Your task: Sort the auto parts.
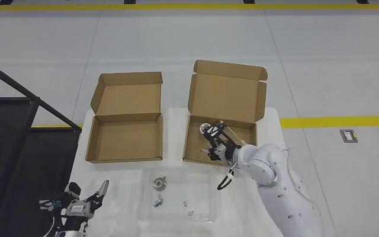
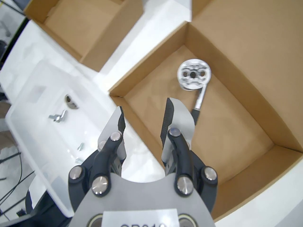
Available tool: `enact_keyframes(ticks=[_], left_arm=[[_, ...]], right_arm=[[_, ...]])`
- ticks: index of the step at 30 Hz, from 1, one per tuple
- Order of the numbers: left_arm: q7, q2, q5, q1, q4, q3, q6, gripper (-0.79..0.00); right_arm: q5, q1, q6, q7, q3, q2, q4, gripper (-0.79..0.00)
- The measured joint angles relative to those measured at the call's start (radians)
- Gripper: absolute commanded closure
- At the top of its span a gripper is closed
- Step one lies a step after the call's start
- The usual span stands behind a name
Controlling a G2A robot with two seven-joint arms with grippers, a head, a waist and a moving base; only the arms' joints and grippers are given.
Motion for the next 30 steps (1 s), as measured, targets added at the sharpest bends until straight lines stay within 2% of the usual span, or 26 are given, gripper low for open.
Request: enact_keyframes(ticks=[2,3,9,27,30], left_arm=[[0.0,0.0,0.0,0.0,0.0,0.0,0.0,-0.785],[0.0,0.0,0.0,0.0,0.0,0.0,0.0,-0.785],[0.0,0.0,0.0,0.0,0.0,0.0,0.0,-0.785],[0.0,0.0,0.0,0.0,0.0,0.0,0.0,-0.785],[0.0,0.0,0.0,0.0,0.0,0.0,0.0,-0.785]], right_arm=[[0.021,-0.029,-0.035,0.054,-0.009,0.006,-0.058,-0.776],[0.033,-0.046,-0.054,0.084,-0.016,0.009,-0.094,-0.785],[0.057,-0.103,-0.091,0.206,-0.058,0.022,-0.216,-0.785],[0.057,-0.103,-0.09,0.206,-0.059,0.022,-0.215,-0.785],[0.011,-0.122,-0.049,0.165,-0.093,0.02,-0.227,-0.785]])
